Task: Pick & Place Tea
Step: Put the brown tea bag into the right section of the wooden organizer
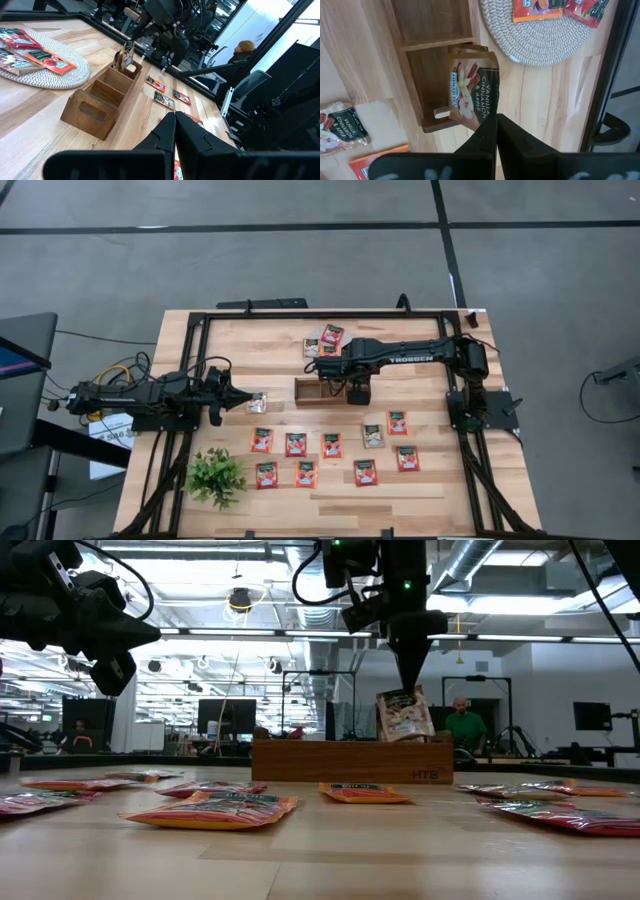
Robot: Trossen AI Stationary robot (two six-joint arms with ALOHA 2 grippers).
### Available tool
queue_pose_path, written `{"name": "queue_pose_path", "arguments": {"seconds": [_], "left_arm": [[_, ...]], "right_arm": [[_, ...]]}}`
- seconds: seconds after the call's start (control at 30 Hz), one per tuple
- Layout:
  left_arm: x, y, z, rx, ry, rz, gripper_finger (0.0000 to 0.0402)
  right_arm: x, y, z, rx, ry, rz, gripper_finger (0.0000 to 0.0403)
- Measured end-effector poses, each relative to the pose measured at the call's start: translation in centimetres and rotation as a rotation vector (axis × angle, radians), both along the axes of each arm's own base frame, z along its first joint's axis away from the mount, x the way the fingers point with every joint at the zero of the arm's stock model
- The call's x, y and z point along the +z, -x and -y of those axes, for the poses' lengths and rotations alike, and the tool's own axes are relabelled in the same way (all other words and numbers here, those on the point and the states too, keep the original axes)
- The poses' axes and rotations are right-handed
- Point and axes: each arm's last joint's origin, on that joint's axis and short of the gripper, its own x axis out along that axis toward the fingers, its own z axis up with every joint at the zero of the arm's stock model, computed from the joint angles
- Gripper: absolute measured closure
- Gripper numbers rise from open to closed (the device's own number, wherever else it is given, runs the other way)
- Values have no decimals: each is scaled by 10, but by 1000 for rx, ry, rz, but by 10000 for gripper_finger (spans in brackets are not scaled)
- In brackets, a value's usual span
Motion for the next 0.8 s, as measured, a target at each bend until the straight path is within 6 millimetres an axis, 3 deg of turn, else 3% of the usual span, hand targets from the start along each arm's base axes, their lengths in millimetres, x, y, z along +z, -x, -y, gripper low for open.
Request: {"name": "queue_pose_path", "arguments": {"seconds": [0.67,0.8], "left_arm": [[0,0,0,-1,0,0,402],[0,0,0,-1,0,0,402]], "right_arm": [[0,-3,0,-16,4,41,403],[-13,1,0,-36,5,10,403]]}}
